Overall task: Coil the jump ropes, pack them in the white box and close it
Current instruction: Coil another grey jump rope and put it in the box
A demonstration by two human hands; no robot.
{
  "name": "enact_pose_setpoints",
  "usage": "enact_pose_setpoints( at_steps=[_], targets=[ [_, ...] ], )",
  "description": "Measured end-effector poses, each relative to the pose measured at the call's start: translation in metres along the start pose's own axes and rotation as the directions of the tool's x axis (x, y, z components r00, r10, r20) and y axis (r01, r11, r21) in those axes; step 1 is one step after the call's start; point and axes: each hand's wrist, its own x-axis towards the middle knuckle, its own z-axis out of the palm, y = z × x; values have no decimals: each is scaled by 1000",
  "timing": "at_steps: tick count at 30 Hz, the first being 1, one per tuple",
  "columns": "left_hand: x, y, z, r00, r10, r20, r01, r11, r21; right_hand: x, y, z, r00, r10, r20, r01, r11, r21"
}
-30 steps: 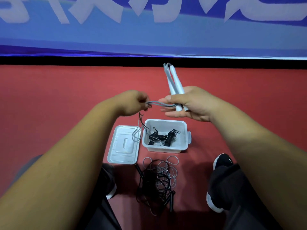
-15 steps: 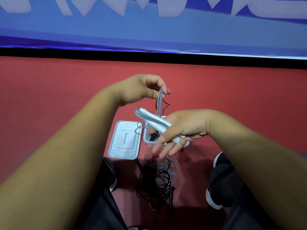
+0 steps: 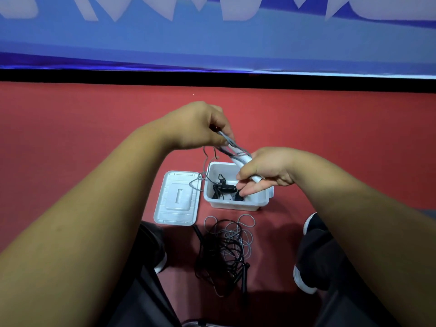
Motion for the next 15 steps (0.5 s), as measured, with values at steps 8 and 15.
enact_pose_setpoints(
  at_steps=[8,15],
  targets=[
    [2,-17,15,949,-294,116,272,946,174,-3,-14,-4,985,-79,-153,125,939,322],
    [9,-23,34,872,-478,106,486,872,-66,-9,-19,-2,972,-222,-78,235,885,402]
  ],
)
